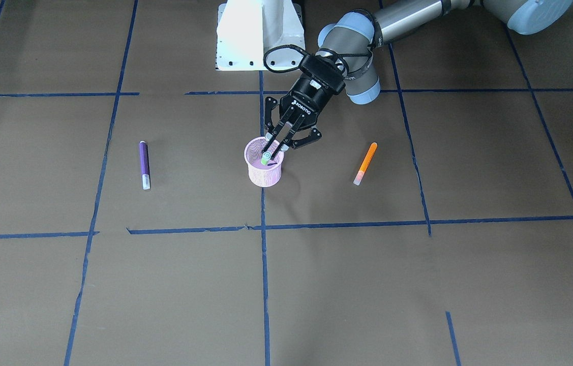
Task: Collect pens into pen holder
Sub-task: 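Carry the green marker over the pink cup and release it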
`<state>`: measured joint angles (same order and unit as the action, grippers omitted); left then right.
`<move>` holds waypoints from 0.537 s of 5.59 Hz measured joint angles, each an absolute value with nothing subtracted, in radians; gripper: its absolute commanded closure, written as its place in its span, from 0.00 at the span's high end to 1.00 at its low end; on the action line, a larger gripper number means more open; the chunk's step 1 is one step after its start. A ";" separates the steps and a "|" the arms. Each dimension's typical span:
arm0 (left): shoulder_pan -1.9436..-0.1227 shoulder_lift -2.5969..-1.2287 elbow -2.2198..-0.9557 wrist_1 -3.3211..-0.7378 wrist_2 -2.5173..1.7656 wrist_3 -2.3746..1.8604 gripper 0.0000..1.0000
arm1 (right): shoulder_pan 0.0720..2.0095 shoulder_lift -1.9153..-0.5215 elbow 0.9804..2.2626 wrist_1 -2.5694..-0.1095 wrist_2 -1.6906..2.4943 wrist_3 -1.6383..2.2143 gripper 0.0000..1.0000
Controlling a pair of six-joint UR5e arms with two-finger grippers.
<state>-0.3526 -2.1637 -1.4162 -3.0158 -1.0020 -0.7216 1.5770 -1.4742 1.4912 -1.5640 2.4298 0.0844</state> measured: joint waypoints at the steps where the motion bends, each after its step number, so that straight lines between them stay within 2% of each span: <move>1: -0.348 -2.164 -1.412 -3.020 -1.006 -0.723 0.98 | 1.577 -1.473 1.491 -1.563 2.430 0.084 1.00; 3: -0.347 -2.165 -1.419 -3.021 -1.008 -0.723 1.00 | 1.577 -1.471 1.492 -1.563 2.430 0.084 1.00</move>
